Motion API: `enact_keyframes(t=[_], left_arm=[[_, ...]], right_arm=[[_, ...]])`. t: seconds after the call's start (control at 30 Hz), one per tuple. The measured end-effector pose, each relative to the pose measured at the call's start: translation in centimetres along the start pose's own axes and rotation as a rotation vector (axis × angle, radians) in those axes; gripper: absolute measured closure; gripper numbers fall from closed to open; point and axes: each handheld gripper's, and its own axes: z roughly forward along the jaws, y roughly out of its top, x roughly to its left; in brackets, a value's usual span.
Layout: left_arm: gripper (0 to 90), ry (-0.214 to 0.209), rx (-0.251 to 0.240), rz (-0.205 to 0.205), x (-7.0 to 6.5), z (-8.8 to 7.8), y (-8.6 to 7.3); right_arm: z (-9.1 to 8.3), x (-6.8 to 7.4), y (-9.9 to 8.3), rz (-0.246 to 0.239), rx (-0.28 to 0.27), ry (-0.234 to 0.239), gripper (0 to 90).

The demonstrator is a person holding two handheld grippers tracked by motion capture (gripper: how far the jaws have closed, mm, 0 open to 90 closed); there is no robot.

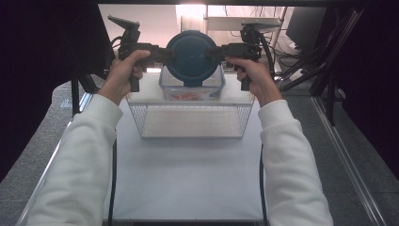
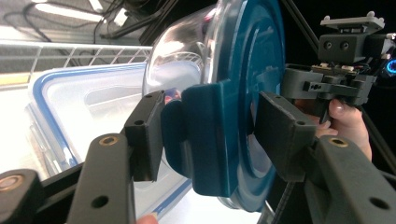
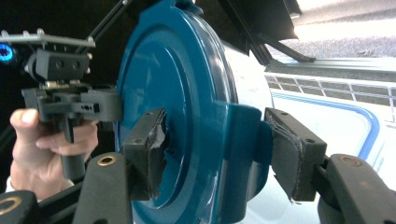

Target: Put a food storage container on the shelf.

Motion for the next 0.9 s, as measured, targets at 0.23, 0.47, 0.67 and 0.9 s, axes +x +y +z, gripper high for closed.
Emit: enact_keyframes(t=[0.23,0.47,0.67,0.9], left_arm=[[40.5,-0.024,-0.011,-0.096,1.6,1.0,0.5],[37.9,-0.038,-0.037,-0.126,2.4,1.5,0.3],[32.6,-0.002,-0.060,-0.087,1.9,1.8,0.1],[19.1,0.067,-0.166,0.049,0.7,-0.5,-0.5]], right_arm=[[0.9,-1.6,0.4,0.141,-0.015,-0.004,39.5],[1.6,-2.4,0.3,0.212,-0.043,-0.016,39.3],[1.7,-2.1,0.1,0.205,-0.071,-0.036,36.5],[0.1,-0.7,0.0,0.059,-0.173,-0.098,19.2]])
